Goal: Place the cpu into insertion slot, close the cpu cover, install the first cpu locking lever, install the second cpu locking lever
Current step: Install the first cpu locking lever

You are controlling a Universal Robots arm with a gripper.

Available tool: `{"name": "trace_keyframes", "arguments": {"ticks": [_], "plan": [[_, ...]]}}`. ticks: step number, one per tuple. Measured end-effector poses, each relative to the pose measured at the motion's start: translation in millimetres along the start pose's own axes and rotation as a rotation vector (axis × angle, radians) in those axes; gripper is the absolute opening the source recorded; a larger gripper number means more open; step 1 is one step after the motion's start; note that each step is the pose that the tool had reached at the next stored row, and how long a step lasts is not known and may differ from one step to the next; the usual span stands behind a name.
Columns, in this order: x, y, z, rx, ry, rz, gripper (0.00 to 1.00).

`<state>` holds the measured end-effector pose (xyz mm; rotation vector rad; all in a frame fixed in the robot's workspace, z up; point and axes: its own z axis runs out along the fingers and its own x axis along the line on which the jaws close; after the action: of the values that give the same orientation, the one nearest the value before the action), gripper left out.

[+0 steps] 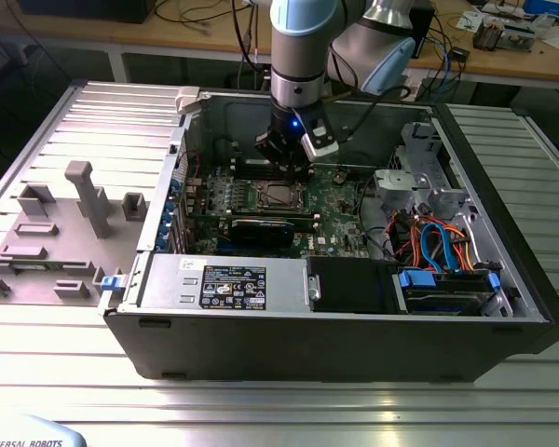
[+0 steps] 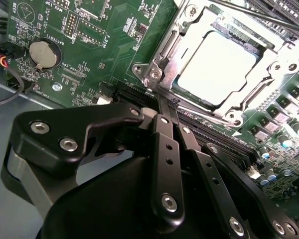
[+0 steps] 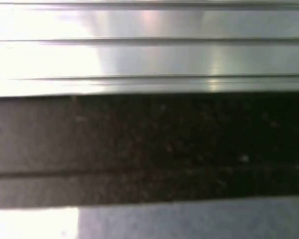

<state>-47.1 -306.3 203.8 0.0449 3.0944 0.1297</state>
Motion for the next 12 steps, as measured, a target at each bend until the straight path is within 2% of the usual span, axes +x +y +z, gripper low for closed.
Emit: {"name": "trace_keyframes", "arguments": {"ticks": [3,9,11,12], "plan": [[0.0,-0.2,1.5,0.0016,-0.0004,0.0,0.11],[0.0,-0.1,0.2,0.0015,-0.0005,0.0,0.11],[-0.1,-0.6,-2.3,0.0049,-0.0004,0.0,0.11],[-0.1,-1.3,2.0,0.0102,-0.0015,0.0,0.11]]}}
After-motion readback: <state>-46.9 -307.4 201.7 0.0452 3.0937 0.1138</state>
